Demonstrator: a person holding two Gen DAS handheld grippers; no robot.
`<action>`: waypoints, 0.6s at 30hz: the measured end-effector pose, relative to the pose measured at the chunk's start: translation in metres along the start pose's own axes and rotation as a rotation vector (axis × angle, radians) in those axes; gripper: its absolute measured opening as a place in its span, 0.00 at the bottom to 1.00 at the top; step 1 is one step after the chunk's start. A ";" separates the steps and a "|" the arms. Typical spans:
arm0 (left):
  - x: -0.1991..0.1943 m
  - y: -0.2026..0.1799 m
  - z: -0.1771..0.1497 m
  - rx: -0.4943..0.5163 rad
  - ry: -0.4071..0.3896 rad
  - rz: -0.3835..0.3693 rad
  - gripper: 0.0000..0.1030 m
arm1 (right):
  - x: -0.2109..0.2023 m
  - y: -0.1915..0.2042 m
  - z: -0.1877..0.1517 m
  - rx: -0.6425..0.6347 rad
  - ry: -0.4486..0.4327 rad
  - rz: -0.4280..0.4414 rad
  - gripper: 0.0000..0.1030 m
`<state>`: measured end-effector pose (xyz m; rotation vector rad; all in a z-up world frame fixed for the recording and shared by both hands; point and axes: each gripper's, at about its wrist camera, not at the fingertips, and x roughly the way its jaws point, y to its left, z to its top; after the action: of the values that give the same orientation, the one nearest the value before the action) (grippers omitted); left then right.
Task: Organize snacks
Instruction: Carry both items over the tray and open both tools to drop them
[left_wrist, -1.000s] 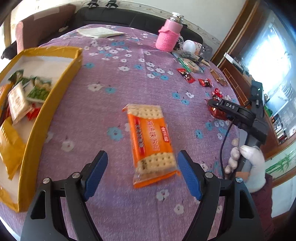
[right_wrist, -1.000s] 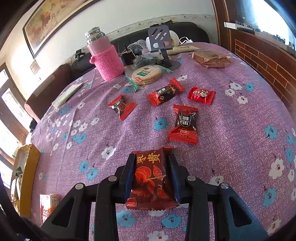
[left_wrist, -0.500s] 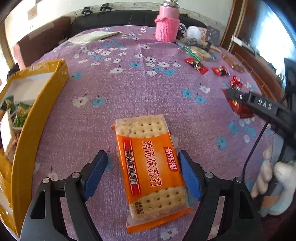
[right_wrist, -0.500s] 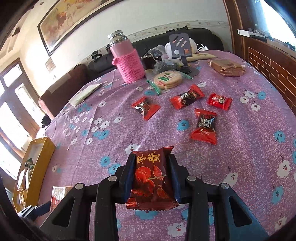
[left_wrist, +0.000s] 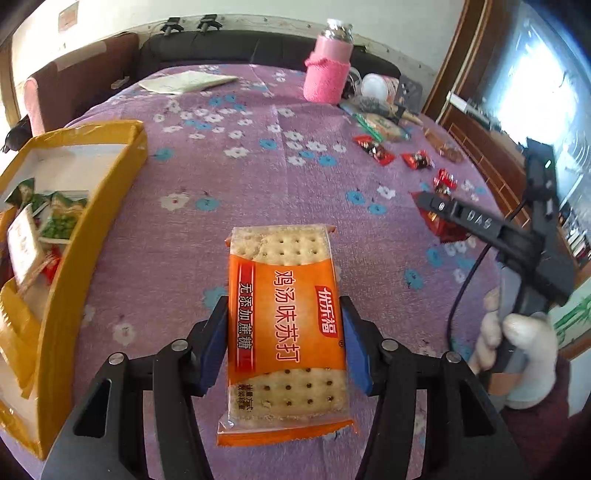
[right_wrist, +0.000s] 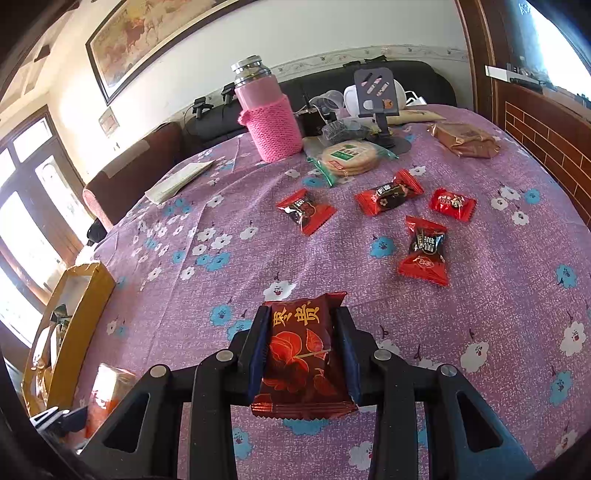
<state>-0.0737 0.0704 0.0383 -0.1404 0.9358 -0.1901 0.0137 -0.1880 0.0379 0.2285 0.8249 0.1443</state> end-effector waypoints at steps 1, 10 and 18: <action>-0.005 0.005 0.000 -0.017 -0.010 -0.007 0.53 | 0.000 0.001 0.000 -0.002 0.000 0.001 0.35; -0.081 0.099 -0.001 -0.226 -0.154 0.078 0.53 | -0.015 0.031 -0.002 -0.070 -0.038 0.024 0.35; -0.113 0.180 -0.020 -0.395 -0.220 0.158 0.53 | -0.052 0.139 -0.007 -0.243 -0.032 0.215 0.35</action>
<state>-0.1370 0.2696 0.0786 -0.4418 0.7523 0.1568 -0.0320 -0.0644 0.1060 0.0897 0.7427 0.4385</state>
